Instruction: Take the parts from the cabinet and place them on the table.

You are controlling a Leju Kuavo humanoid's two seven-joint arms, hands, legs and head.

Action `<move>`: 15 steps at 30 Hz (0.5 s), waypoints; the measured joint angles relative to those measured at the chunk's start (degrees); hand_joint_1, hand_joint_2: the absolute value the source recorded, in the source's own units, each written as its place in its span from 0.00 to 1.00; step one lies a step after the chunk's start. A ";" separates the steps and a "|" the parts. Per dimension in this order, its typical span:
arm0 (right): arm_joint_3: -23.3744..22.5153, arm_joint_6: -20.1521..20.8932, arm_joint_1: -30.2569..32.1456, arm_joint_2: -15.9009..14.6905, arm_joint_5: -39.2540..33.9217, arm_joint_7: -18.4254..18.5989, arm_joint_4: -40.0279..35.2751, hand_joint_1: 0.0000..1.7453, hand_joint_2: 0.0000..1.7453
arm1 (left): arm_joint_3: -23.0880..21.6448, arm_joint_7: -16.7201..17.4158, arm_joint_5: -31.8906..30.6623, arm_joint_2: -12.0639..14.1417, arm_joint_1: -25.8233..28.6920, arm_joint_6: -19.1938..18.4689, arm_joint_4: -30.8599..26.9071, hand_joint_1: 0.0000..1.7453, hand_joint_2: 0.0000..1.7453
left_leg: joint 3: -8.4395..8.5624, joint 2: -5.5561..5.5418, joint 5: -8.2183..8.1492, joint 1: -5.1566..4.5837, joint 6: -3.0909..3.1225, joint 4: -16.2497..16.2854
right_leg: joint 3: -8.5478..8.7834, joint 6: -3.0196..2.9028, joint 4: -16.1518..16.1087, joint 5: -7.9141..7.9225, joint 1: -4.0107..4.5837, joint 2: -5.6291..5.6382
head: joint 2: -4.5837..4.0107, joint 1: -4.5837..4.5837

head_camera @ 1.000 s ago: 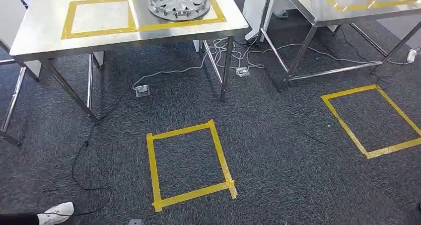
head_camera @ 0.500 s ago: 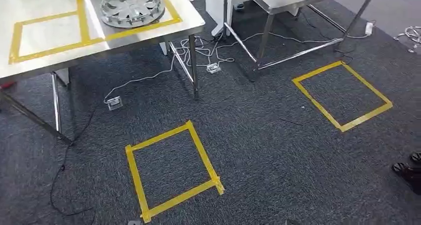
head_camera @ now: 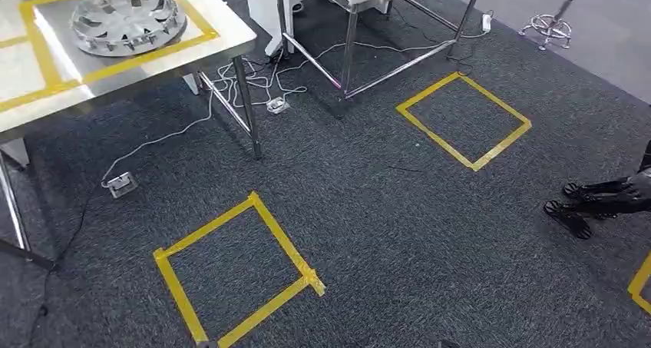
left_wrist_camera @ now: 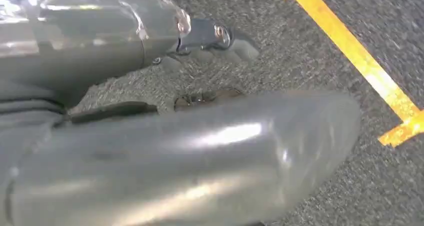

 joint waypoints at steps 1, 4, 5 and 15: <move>0.11 0.00 0.13 -0.04 0.02 0.00 0.00 0.00 0.00 | 0.00 0.00 0.00 -0.02 -0.08 0.00 -0.02 0.00 0.00 | 0.21 0.48 -0.15 0.01 -0.15 0.00 | 2.35 -0.23 -4.77 2.74 0.03 -0.33 | 0.00 0.35; 0.20 -0.04 -0.12 -0.15 0.13 0.00 0.00 0.00 0.00 | 0.00 -0.11 0.00 -0.11 -0.27 0.00 -0.04 0.00 0.00 | 0.57 1.93 -0.62 -0.38 -0.91 0.05 | 6.90 -1.52 -14.46 4.70 1.27 -4.58 | 0.00 0.81; 0.24 -0.04 -0.29 -0.13 0.17 0.00 0.00 0.00 0.00 | 0.00 -0.09 0.04 -0.09 -0.24 -0.02 -0.02 0.00 0.00 | 0.61 2.45 -0.59 -0.40 -1.25 -0.15 | 6.71 -2.00 -14.23 4.64 1.28 -4.21 | 0.00 0.72; 1.14 -0.33 -0.12 0.15 0.28 0.00 0.04 0.00 0.00 | 0.00 0.02 0.42 0.02 0.04 -0.18 0.00 0.00 0.00 | -7.86 -4.07 -5.37 -0.37 -2.06 14.81 | 7.78 -4.18 -15.43 4.89 1.21 2.76 | 0.00 -1.20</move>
